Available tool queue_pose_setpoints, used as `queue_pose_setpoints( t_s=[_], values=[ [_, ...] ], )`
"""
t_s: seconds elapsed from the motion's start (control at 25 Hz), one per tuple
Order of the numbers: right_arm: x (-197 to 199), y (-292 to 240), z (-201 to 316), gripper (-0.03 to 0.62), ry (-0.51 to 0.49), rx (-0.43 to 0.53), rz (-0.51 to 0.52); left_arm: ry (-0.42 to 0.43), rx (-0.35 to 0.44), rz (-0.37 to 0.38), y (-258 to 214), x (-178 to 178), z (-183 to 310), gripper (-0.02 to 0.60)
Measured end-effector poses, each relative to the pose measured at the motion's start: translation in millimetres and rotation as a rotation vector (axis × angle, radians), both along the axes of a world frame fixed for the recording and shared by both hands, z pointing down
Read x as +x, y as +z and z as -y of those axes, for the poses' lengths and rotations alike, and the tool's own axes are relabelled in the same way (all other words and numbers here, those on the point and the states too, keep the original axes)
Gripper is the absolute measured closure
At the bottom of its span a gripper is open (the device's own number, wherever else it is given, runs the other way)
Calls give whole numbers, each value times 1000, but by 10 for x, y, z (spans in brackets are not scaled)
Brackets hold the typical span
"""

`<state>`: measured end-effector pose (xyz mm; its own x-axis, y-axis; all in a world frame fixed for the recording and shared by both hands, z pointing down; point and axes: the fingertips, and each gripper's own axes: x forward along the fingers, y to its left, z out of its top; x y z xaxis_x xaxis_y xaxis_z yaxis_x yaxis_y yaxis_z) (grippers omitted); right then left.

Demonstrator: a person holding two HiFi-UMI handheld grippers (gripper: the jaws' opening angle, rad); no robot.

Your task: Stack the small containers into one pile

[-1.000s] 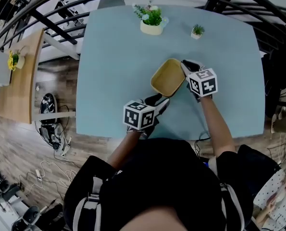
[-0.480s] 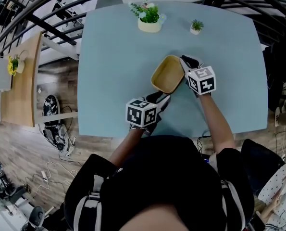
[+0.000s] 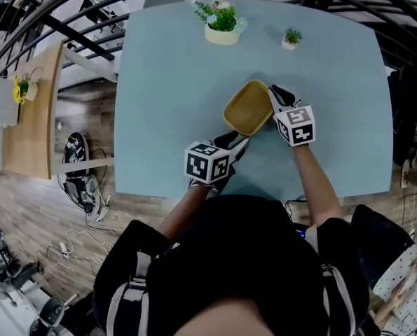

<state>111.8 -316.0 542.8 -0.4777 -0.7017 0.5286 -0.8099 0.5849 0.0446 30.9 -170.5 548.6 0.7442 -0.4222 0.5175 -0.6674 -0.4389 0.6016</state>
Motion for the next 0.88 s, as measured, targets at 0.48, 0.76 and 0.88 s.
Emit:
queue_pose_setpoints(
  t_s=[0.48,0.76,0.88],
  values=[
    [245,-305,-119,558,140,28,221,-101,92,44,-144,-304,81,425],
    [186,-486,-556,586,186,5,412,-182,229,29,-402,-404,208,533],
    [141,-562,-723,586,208,-6,488,-202,273,27,-497,-438,232,551]
  ],
)
